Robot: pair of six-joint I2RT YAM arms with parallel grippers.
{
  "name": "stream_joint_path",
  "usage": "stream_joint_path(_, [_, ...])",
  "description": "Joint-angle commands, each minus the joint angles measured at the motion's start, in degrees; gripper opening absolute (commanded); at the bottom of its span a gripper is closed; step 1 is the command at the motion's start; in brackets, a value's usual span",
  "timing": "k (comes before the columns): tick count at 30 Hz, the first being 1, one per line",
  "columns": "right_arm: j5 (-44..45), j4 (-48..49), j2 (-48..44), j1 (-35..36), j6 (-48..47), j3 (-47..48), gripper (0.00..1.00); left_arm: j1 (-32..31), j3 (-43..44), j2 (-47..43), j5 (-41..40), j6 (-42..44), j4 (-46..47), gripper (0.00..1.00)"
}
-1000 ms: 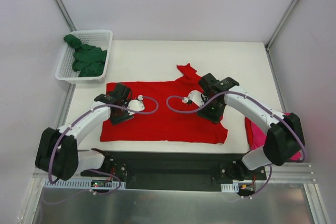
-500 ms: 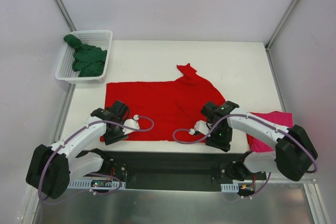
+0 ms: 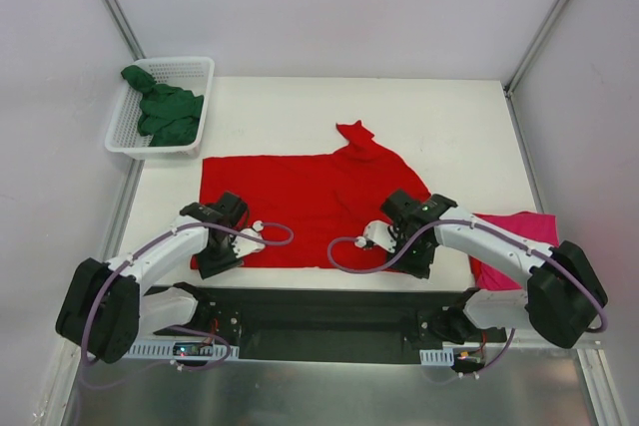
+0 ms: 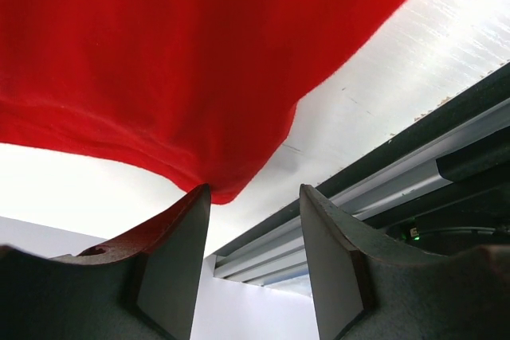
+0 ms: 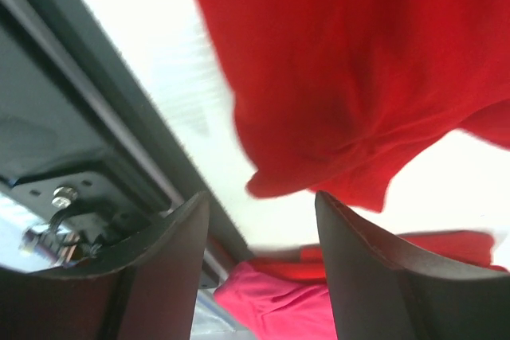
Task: Fold and stack the t-shirts
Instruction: Fold the flattened tshirt in 1/3 of the way
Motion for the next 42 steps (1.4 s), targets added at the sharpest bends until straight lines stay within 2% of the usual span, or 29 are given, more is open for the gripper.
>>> stream_joint_path(1, [3.19,5.05,2.04,0.26,1.57,-0.08,0.59,-0.25,1.89,1.93,-1.5,-0.8,-1.79,0.49])
stream_joint_path(9, [3.8,9.81,8.89,0.35,3.24,-0.61,0.56,-0.16,5.23,5.71,-0.71,-0.62,-1.7,0.48])
stream_joint_path(17, [5.3,6.92,7.76,0.35,2.01,-0.88,0.55,-0.08,5.93,7.03,-0.27,-0.18,-1.0,0.43])
stream_joint_path(28, [8.11,1.64,4.77,0.26,0.34,-0.43,0.56,-0.16,4.71,7.65,0.08,-0.27,-0.12,0.42])
stream_joint_path(32, [7.76,1.37,4.41,0.26,0.6,-1.22,0.56,-0.16,4.44,7.82,0.25,-0.45,-0.03,0.39])
stream_joint_path(35, [7.76,2.16,5.38,0.35,0.69,-2.36,0.55,-0.16,4.0,7.74,0.43,-0.36,-0.03,0.32])
stream_joint_path(36, [7.59,2.34,5.56,0.26,0.78,-2.46,0.52,-0.16,3.91,7.91,0.43,-0.36,-0.03,0.31])
stream_joint_path(37, [7.15,2.51,5.65,0.26,0.78,-2.63,0.44,-0.16,3.91,7.91,0.43,-0.36,-0.12,0.27])
stream_joint_path(38, [7.06,2.78,5.82,0.26,0.87,-2.72,0.4,-0.16,3.83,7.91,0.43,-0.19,-0.03,0.24])
stream_joint_path(42, [7.23,3.39,6.88,0.26,0.43,-3.6,0.18,-0.16,3.56,7.47,0.34,0.34,-0.12,0.03])
